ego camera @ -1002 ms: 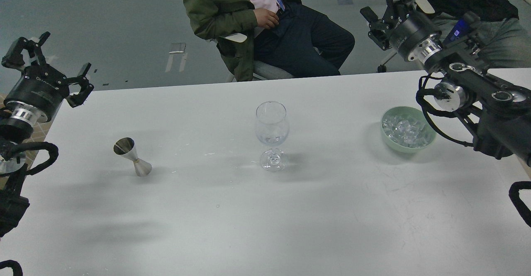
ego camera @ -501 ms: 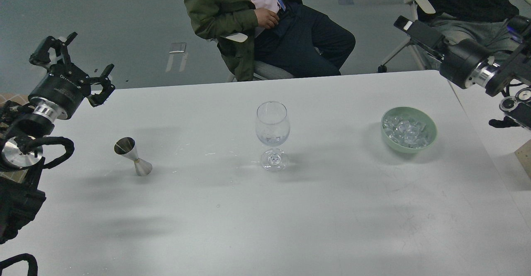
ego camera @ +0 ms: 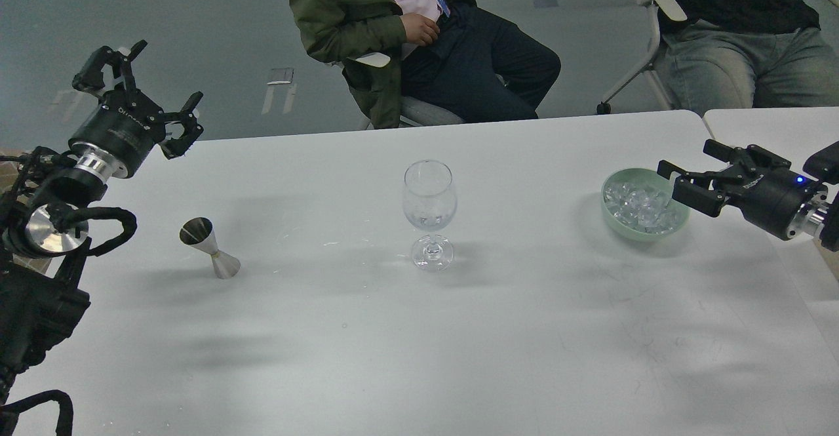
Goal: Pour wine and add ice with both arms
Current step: 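Lower the right gripper into the green bowl and grab ice, then carry the ice with the right gripper over the wine glass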
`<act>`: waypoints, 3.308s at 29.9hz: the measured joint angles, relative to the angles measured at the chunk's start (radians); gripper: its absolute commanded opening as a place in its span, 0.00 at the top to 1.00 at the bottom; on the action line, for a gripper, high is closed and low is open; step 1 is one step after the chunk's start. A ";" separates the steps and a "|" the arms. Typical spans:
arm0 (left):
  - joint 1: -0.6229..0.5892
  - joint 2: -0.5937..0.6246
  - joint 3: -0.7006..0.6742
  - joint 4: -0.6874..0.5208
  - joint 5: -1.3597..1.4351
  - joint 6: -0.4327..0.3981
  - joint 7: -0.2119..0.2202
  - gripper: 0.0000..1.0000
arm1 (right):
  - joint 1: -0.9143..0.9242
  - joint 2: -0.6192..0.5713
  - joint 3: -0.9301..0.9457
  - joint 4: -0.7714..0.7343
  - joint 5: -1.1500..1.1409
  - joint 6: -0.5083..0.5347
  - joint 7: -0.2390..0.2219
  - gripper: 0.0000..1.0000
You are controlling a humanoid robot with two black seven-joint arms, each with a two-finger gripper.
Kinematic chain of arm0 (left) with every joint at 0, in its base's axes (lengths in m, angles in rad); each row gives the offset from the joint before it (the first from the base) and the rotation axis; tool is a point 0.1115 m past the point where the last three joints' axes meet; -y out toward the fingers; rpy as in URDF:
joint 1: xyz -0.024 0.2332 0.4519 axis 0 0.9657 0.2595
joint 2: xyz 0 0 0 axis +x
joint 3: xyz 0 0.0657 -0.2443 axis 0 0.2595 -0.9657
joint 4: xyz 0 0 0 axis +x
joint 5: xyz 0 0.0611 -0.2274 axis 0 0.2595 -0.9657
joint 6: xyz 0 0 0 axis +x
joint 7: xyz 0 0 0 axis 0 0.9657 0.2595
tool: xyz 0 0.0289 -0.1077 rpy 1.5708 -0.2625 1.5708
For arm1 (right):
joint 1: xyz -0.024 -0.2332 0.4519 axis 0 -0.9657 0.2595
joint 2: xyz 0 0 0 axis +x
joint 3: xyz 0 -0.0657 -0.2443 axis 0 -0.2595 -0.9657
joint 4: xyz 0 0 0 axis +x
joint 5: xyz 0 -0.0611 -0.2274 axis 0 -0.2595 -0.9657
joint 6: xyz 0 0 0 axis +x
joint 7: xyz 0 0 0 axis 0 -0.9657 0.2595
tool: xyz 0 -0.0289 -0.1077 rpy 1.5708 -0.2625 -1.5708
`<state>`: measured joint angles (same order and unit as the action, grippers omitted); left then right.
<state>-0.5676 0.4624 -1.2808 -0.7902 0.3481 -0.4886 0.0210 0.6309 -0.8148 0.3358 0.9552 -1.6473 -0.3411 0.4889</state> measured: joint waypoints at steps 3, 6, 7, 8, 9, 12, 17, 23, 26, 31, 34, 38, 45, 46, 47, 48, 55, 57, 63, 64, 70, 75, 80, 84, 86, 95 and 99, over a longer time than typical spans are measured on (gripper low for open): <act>0.000 0.000 0.000 0.000 0.000 0.000 0.000 0.01 | -0.004 0.035 0.000 -0.057 -0.027 -0.003 0.000 0.00; 0.000 -0.001 0.000 -0.001 0.000 0.000 -0.001 0.01 | -0.003 0.076 0.000 -0.111 -0.068 -0.004 0.000 0.00; 0.000 -0.004 0.000 -0.001 0.000 0.000 -0.002 0.01 | -0.002 0.093 0.000 -0.127 -0.077 -0.004 0.000 0.00; 0.000 -0.008 0.000 -0.001 0.000 0.000 -0.002 0.01 | -0.002 0.112 -0.001 -0.141 -0.082 -0.004 0.000 0.00; 0.000 -0.010 0.000 -0.001 0.000 0.000 -0.002 0.01 | -0.002 0.126 -0.003 -0.149 -0.085 -0.004 0.000 0.03; 0.002 -0.014 0.000 -0.001 0.000 0.000 -0.003 0.01 | -0.001 0.154 -0.018 -0.165 -0.091 -0.004 0.000 0.11; 0.003 -0.015 0.000 -0.001 -0.001 0.000 -0.003 0.01 | 0.008 0.179 -0.045 -0.195 -0.116 -0.004 0.000 0.32; 0.003 -0.021 0.000 -0.001 -0.001 0.000 -0.004 0.01 | 0.010 0.188 -0.049 -0.215 -0.138 -0.004 0.000 0.42; 0.003 -0.026 0.000 -0.001 -0.001 0.000 -0.004 0.01 | 0.010 0.191 -0.050 -0.216 -0.139 -0.004 0.000 0.42; 0.003 -0.027 0.000 -0.001 -0.002 0.000 -0.004 0.01 | 0.013 0.202 -0.050 -0.219 -0.140 -0.004 0.000 0.42; 0.002 -0.027 -0.001 -0.001 -0.003 0.000 -0.004 0.01 | 0.014 0.215 -0.051 -0.230 -0.140 -0.003 0.000 0.41; 0.000 -0.027 -0.002 -0.001 -0.003 0.000 -0.004 0.01 | 0.017 0.229 -0.052 -0.245 -0.140 -0.003 0.000 0.41; 0.000 -0.028 -0.002 -0.001 -0.003 0.000 -0.007 0.01 | 0.020 0.238 -0.053 -0.259 -0.149 -0.002 0.000 0.42; 0.001 -0.028 -0.002 -0.001 -0.003 0.000 -0.011 0.01 | 0.020 0.241 -0.053 -0.261 -0.150 -0.002 0.000 0.43; 0.002 -0.028 -0.002 -0.001 -0.003 0.000 -0.017 0.01 | 0.021 0.242 -0.053 -0.262 -0.150 -0.002 0.000 0.43; 0.003 -0.028 -0.002 -0.001 -0.003 0.000 -0.022 0.01 | 0.021 0.244 -0.053 -0.265 -0.151 -0.001 0.000 0.43; 0.006 -0.029 -0.001 -0.001 -0.003 0.000 -0.031 0.01 | 0.026 0.268 -0.074 -0.308 -0.154 -0.001 0.000 0.51; 0.006 -0.029 -0.001 -0.001 -0.003 0.000 -0.032 0.01 | 0.031 0.269 -0.084 -0.312 -0.154 -0.002 0.000 0.58; 0.006 -0.028 -0.001 -0.001 -0.003 0.000 -0.032 0.01 | 0.036 0.272 -0.095 -0.317 -0.154 -0.002 0.000 0.86; 0.006 -0.028 -0.001 -0.001 -0.003 0.000 -0.032 0.01 | 0.036 0.272 -0.096 -0.317 -0.154 -0.002 0.000 0.90; 0.005 -0.028 -0.001 -0.001 -0.003 0.000 -0.032 0.01 | 0.037 0.272 -0.097 -0.317 -0.154 -0.002 0.000 1.00; 0.005 -0.028 -0.002 -0.002 -0.003 0.000 -0.032 0.01 | 0.059 0.269 -0.096 -0.298 -0.152 -0.002 0.000 1.00; 0.004 -0.029 -0.002 -0.003 -0.003 0.000 -0.032 0.01 | 0.128 0.169 -0.092 -0.190 -0.144 -0.003 -0.001 1.00; 0.003 -0.029 -0.002 -0.003 -0.003 0.000 -0.032 0.01 | 0.188 0.076 -0.092 -0.048 -0.140 0.008 0.000 1.00; 0.003 -0.034 -0.002 -0.003 -0.003 0.000 -0.032 0.01 | 0.219 0.042 -0.092 0.031 -0.140 0.012 0.000 1.00; 0.004 -0.041 -0.001 -0.003 -0.001 0.000 -0.032 0.01 | 0.369 0.043 -0.098 0.244 -0.154 0.102 0.000 1.00; 0.004 -0.041 -0.001 -0.003 -0.002 0.000 -0.032 0.01 | 0.428 0.124 -0.117 0.261 -0.189 0.152 0.000 1.00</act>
<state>-0.5634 0.4215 -1.2819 -0.7931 0.3458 -0.4888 -0.0108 1.0588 -0.6904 0.2188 1.2162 -1.8363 -0.1896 0.4886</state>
